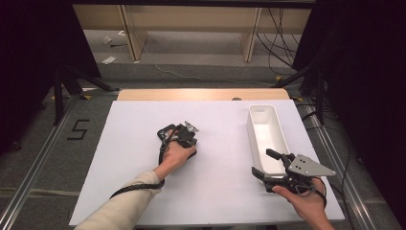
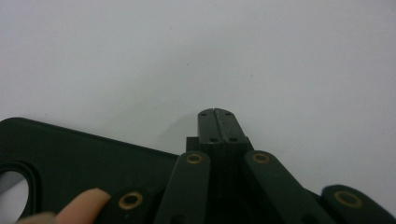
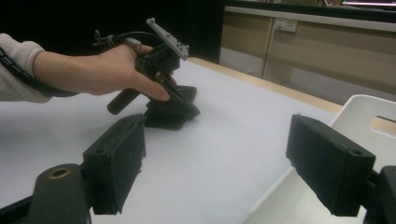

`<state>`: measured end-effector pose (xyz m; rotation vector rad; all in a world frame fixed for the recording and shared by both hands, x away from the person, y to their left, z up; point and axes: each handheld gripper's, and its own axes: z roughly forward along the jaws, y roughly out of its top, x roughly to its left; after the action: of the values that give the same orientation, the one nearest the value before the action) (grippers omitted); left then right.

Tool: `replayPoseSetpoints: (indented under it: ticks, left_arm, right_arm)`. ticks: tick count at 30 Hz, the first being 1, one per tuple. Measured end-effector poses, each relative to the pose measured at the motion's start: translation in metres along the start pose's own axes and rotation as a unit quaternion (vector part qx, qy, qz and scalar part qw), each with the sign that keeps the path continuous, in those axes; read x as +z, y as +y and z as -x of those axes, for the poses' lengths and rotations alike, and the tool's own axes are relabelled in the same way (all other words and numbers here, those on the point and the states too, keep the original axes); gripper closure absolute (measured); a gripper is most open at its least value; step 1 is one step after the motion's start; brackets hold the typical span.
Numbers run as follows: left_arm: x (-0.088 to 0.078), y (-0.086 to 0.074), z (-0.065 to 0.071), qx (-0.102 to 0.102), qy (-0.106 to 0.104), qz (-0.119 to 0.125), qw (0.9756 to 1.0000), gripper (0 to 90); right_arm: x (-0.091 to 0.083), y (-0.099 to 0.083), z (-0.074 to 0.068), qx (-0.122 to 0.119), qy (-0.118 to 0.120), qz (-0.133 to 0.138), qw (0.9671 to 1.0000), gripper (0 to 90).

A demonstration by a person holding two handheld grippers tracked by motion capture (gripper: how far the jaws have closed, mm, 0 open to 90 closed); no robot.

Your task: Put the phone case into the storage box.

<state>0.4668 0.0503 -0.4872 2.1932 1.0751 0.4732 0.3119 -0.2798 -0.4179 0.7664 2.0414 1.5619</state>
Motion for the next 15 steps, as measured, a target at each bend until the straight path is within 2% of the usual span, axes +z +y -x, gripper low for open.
replayPoseSetpoints:
  ticks: [15]
  left_arm:
    - [-0.013,-0.01,-0.004,0.011,-0.015,-0.017,0.9997,89.8]
  right_arm:
    - [0.0,0.0,0.0,0.001,-0.001,0.001,1.0,21.0]
